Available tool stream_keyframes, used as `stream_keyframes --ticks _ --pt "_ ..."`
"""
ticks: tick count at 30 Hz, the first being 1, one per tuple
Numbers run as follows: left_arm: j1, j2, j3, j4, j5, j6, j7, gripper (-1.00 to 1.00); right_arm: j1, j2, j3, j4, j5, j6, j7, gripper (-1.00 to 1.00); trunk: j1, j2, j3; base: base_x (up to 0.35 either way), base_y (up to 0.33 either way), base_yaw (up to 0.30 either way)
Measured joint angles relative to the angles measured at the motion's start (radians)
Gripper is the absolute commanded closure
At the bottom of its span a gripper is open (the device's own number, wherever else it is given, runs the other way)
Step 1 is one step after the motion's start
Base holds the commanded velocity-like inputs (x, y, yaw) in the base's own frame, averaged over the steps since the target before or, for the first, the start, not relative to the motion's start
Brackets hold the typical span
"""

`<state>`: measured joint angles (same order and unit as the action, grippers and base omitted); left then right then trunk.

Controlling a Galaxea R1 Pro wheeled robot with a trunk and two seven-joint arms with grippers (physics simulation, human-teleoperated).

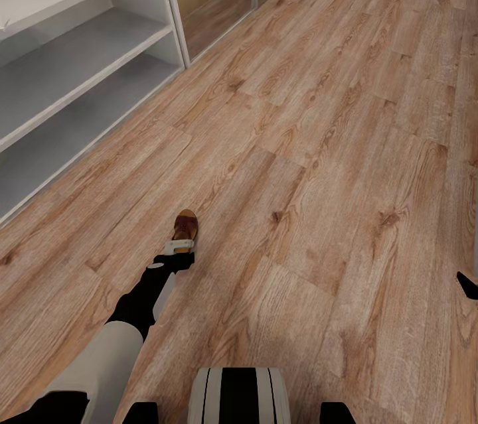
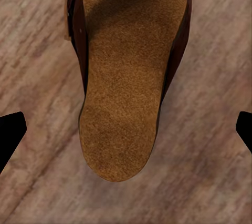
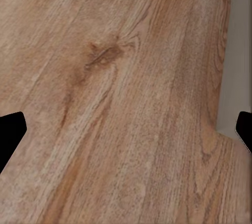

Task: Pick up the two gym shoes and the two sandals from the corridor floor and place them onto the hallstand (shoe rack) in the corridor, making sure they are on the rack and not on the floor. Arrange them so the two gym shoes are next to each other and the two sandals are next to each other.

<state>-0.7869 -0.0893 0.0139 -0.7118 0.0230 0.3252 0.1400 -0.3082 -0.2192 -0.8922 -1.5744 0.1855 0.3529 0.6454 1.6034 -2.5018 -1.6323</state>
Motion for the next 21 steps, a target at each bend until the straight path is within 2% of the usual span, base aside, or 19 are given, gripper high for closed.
stream_keyframes --ticks 7,21 --pt "0.000 0.003 0.000 0.000 0.001 -0.001 -0.003 -1.00 -0.002 0.000 -0.023 -0.001 -0.001 -0.011 0.021 -1.00 0.000 0.000 0.000 0.000 0.000 0.000" --pt "0.000 0.012 0.001 0.000 -0.003 -0.013 -0.005 -1.00 -0.003 0.004 -0.027 -0.001 -0.001 -0.016 0.032 -1.00 0.000 0.000 -0.008 0.000 0.000 0.000"
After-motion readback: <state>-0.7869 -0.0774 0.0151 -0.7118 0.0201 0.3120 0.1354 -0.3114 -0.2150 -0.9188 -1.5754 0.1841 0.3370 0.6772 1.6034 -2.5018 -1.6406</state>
